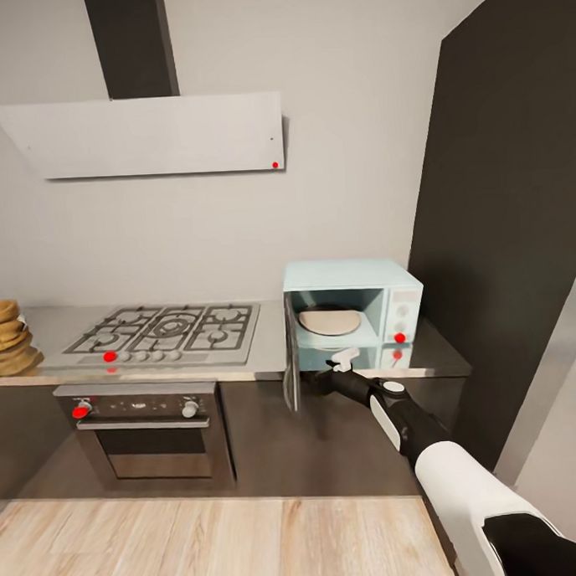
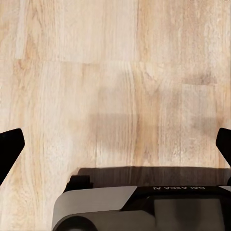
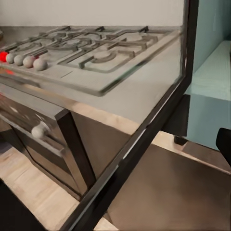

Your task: In the kitchen, take the popcorn bag from the countertop, put it into the microwave, and heat it until the popcorn is cooked so the cooked popcorn ends up inside the bag.

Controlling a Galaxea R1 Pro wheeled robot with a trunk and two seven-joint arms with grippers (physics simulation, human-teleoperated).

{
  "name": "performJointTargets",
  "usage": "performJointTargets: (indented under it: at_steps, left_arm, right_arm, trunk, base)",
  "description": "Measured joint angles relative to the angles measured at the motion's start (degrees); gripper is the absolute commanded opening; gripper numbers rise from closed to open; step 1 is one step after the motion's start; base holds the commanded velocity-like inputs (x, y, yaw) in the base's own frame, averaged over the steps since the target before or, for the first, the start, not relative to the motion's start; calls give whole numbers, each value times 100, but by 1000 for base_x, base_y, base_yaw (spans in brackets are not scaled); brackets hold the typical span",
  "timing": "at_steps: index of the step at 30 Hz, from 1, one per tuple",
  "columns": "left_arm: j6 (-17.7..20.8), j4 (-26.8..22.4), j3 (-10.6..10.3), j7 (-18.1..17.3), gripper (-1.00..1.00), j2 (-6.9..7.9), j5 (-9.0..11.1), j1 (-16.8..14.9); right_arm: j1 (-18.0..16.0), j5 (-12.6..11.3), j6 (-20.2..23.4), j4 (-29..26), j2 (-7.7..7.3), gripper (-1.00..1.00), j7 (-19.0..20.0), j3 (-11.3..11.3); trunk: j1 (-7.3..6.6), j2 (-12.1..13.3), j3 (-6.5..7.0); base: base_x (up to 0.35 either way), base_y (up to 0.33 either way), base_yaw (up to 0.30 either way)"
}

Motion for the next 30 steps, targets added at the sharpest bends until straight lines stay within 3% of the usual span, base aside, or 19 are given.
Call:
performJointTargets:
  at_steps: [11,24,30]
  left_arm:
    - [1,-2,1,0,100,-1,0,1]
    - [0,0,1,0,100,-4,0,0]
    - [0,3,0,0,100,-9,0,-2]
  right_arm:
    - [-3,-9,-5,-13,-52,100,-12,-12]
    - [-1,1,-10,-12,-71,100,-5,-11]
    - [1,-2,-8,-10,-8,100,15,-3]
  trunk:
    - [0,-1,-18]
    - [0,-1,-22]
    - [0,0,-22]
  base:
    - [0,0,126]
    - [0,-3,10]
    - [0,-232,0]
